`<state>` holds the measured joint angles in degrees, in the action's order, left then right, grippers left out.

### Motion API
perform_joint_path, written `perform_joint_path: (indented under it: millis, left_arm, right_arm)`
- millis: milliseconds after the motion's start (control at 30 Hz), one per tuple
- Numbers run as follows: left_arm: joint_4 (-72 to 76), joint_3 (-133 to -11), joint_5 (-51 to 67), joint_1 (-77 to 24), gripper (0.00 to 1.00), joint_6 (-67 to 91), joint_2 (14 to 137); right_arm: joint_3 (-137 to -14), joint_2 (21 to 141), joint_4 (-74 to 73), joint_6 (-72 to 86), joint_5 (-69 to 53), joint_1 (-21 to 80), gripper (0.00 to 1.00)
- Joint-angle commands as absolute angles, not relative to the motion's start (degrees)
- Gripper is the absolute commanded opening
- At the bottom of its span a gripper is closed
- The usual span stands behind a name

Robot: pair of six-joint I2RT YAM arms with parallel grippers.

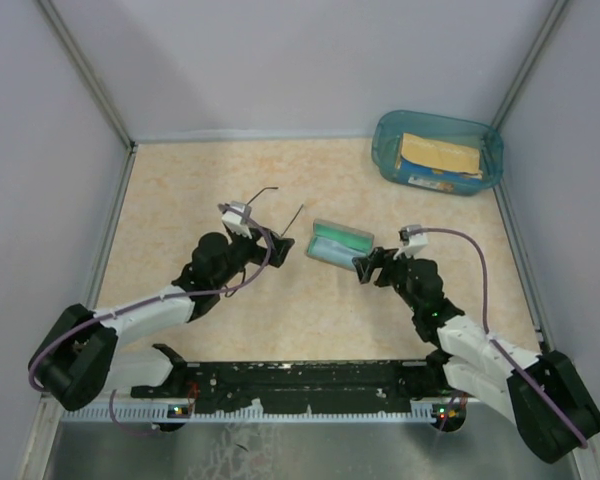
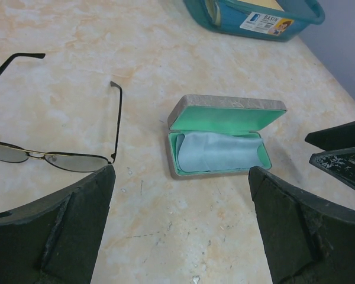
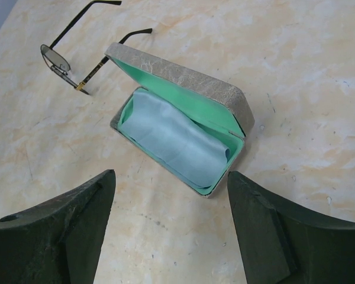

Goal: Organize the sunglasses
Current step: Place the glasses cleaning cloth in the sunglasses case, then pick up the sunglasses from the center of the board.

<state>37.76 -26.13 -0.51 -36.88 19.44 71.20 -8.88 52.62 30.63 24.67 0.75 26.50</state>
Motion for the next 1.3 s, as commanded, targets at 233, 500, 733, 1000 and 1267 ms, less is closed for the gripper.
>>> perform_joint_path:
  millis: [233,500,733,1000,1267]
  left_arm:
    - [33.2,-24.3,-4.5,-36.7,1.00,20.0,66.2]
    - [32.8,-22.3,-10.2,-36.7,1.00,22.6,62.3]
    - [28.4,-19.2,-17.7,-36.6,0.99,25.1,53.4]
    - [20.0,-16.7,-23.0,-36.5,0.98,27.1,42.7]
    - [15.0,-15.2,-25.4,-36.4,0.96,27.3,35.3]
  right_arm:
    - [-13.9,51.2,27.0,24.9,0.9,27.9,0.77]
    - [-22.4,56.4,24.2,18.7,1.5,33.7,0.77]
    - [-40.3,75.1,21.0,11.9,-4.6,39.2,0.75]
    - [-62.5,96.2,11.6,6.2,-2.2,44.2,0.73]
    - [-74.9,107.1,7.9,2.3,-3.2,44.5,0.68]
